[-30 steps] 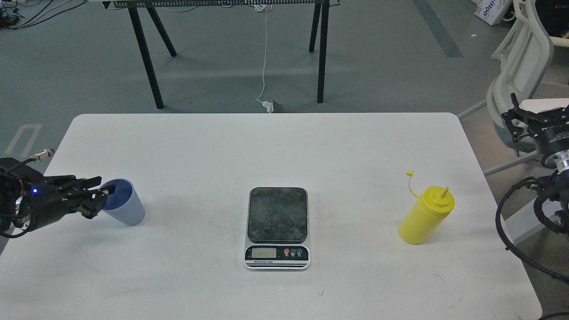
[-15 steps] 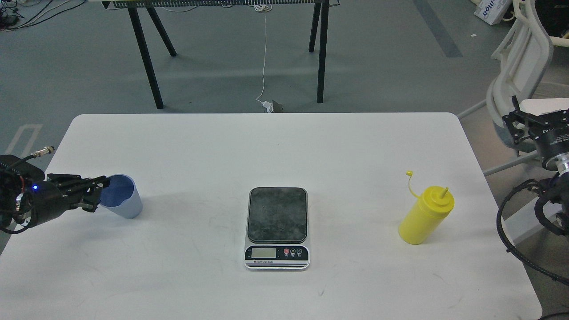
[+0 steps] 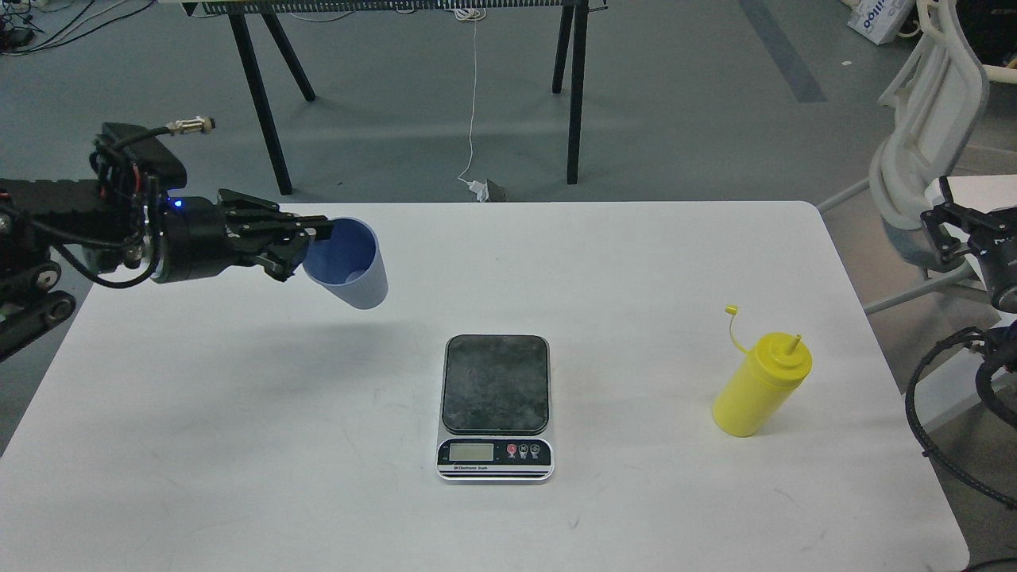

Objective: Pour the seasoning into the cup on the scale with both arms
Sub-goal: 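Lift the cup with the left gripper and lower it onto the scale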

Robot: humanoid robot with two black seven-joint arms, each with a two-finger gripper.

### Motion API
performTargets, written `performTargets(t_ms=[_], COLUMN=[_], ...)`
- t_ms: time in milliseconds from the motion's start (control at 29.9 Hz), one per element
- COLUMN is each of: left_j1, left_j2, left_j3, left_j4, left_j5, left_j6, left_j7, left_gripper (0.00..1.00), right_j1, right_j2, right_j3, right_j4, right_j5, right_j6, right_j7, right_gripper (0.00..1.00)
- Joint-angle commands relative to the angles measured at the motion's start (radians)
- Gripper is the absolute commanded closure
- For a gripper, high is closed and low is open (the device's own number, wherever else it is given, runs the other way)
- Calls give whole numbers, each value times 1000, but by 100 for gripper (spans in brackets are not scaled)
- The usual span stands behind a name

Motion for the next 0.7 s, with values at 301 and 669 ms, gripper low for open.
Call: performTargets(t_ms=[301, 669], left_j1=[-45, -25], left_j2=[-306, -363], left_j3=[72, 116], left_j4=[-15, 50], left_j5=[68, 64], left_j6=[-140, -138], left_j7=[97, 99], left_gripper=[95, 95], right_j1=[-55, -69], right_j2=[-22, -22], right_j3=[50, 50], right_j4=[0, 0], right_j5=[0, 0], right_j6=[0, 0], right_j7=[0, 0], right_gripper=[1, 1])
